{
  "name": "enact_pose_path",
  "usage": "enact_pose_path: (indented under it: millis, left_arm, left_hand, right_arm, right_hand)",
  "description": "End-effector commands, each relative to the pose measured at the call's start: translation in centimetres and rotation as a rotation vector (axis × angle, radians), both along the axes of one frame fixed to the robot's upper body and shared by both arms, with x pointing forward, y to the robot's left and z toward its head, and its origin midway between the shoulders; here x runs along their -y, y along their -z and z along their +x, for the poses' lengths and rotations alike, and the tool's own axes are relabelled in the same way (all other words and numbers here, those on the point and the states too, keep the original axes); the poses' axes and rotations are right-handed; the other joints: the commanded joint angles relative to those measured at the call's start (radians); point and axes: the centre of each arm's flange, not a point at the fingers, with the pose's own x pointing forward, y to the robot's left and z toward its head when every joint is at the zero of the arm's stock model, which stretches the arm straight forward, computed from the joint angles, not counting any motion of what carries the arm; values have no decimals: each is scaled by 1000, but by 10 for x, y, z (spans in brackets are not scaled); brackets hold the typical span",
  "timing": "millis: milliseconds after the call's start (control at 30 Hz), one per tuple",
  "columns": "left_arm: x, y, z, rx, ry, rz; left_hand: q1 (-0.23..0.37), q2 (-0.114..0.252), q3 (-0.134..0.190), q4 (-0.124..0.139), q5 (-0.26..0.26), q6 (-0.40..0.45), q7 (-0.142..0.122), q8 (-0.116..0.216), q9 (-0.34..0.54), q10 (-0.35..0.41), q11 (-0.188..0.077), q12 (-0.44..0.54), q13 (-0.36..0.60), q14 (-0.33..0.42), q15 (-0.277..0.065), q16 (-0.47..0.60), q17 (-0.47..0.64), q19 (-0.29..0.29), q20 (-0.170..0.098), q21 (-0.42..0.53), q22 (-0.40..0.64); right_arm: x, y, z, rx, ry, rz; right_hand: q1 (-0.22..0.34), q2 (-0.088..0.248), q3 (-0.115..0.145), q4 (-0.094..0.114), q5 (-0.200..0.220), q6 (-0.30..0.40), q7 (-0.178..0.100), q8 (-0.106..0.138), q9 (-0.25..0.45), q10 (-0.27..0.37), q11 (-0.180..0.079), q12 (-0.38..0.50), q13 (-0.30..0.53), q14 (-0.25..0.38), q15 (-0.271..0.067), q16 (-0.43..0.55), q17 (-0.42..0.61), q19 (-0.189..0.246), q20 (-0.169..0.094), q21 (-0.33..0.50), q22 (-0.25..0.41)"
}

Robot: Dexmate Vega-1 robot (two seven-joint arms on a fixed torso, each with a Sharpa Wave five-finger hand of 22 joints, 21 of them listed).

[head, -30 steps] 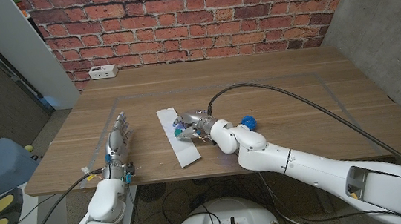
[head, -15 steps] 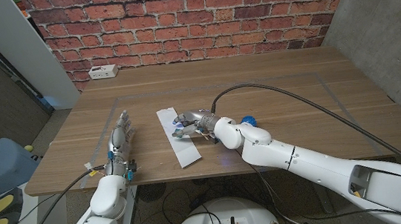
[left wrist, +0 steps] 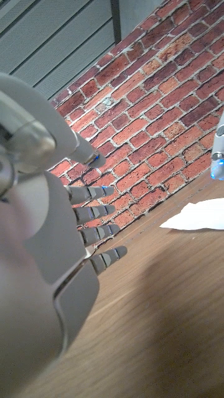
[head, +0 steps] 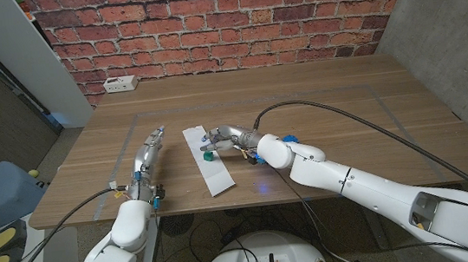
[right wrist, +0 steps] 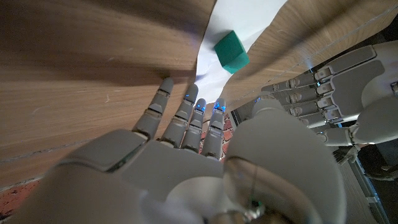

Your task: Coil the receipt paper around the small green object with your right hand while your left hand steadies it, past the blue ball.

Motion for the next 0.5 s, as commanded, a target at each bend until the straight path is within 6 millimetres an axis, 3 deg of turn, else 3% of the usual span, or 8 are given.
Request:
enact_pose_path:
  millis: [33,200,467,500]
  left_arm:
    - [15,-6,-12,26,-89,203]
    - [19,-7,-20,46,-115,268]
    - [46,2,-39,61,-199,341]
    - [51,4,-42,63,-207,340]
  left_hand:
    - [17,-4,6,-13,-2,14,0,3,3,19,2,6,4,13,-6,-1,3,0,18,4,3]
    - [24,-4,10,-20,-3,23,1,2,3,32,-1,7,4,14,-7,-3,2,-2,24,3,3]
    - [56,14,41,-48,-3,137,-2,17,4,117,-7,20,4,35,-19,-5,3,7,37,4,5]
    - [64,18,50,-54,-3,172,1,22,4,140,-19,23,4,39,-20,-6,2,7,39,4,5]
  right_arm:
    - [4,-21,7,23,-17,93]
    - [4,-31,12,38,4,104]
    - [10,-44,22,43,-1,59]
    - [11,-45,24,37,-7,53]
  right_hand:
    - [5,12,11,-2,-2,5,0,3,1,5,0,6,-1,-4,-49,-3,0,1,-2,-1,4]
    - [7,15,14,-5,-5,5,-1,3,1,5,1,6,-2,-4,-49,-4,-2,2,-2,-1,4]
    - [13,21,21,-14,-12,-7,-6,-3,0,0,-2,4,-4,-18,-49,-13,-7,4,-4,-1,4]
    - [14,22,21,-15,-13,-11,-7,-4,0,-5,-3,2,-4,-22,-46,-14,-7,3,-4,-2,4]
